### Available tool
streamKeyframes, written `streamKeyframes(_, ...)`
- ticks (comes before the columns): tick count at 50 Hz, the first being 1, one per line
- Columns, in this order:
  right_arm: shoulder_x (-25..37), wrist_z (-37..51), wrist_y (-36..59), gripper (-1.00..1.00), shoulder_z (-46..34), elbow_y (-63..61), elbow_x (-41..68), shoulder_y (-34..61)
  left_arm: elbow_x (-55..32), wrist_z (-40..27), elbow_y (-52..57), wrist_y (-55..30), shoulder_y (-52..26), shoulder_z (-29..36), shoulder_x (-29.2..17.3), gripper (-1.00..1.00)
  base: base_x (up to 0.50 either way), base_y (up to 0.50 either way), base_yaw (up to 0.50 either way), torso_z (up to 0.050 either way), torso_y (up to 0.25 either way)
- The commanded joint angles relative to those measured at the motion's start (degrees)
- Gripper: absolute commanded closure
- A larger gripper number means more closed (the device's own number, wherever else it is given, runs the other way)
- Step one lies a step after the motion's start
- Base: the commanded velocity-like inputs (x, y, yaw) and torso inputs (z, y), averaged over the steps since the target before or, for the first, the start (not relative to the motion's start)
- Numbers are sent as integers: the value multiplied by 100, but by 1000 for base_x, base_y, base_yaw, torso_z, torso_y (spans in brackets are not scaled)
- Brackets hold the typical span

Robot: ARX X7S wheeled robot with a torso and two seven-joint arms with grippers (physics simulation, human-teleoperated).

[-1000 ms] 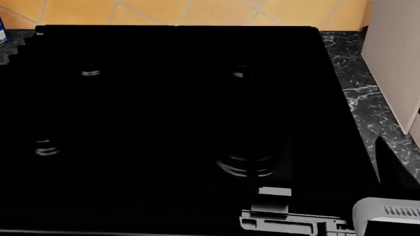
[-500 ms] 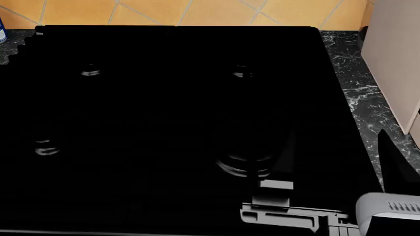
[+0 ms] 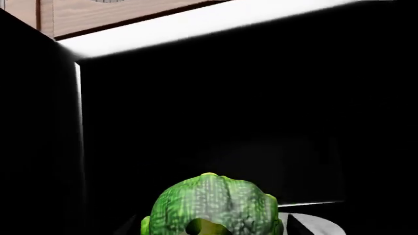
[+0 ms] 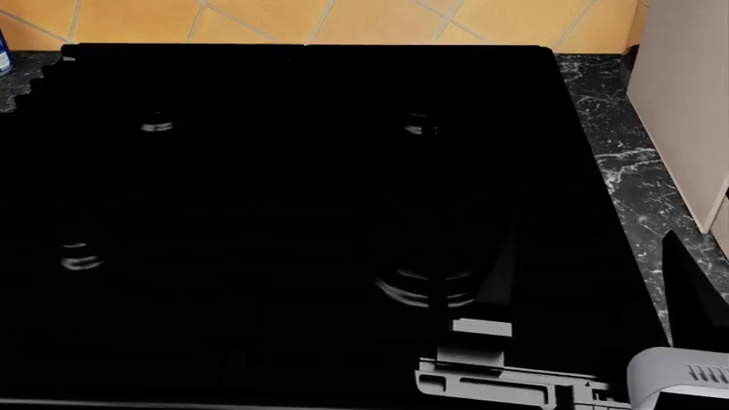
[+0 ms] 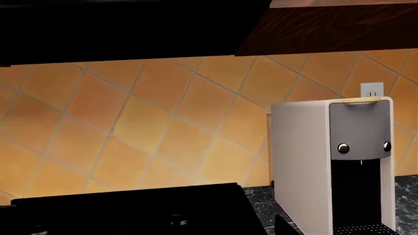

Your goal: Pick the broccoli from the counter and place it in the microwave.

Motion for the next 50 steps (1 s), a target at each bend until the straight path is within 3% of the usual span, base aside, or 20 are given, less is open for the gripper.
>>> streamKeyframes(1,-38,36,15,-100,-31,-2,2,43,-27,95,-212,-137,-87,501,178,100,0,0,0,0,0)
streamKeyframes(24,113,-91,-319,-100,102,174,-86,-291,-625,-134,-97,-56,-87,948,178,100,11,0,0,0,0)
streamKeyframes(31,124,-132,-367,-100,98,220,-139,-352,-950,-233,-189,56,-87,1280,178,100,465,0,0,0,0)
streamKeyframes(50,149,-124,-357,-100,94,196,-101,-319,-919,-223,-100,6,-87,1240,178,100,500,0,0,0,1)
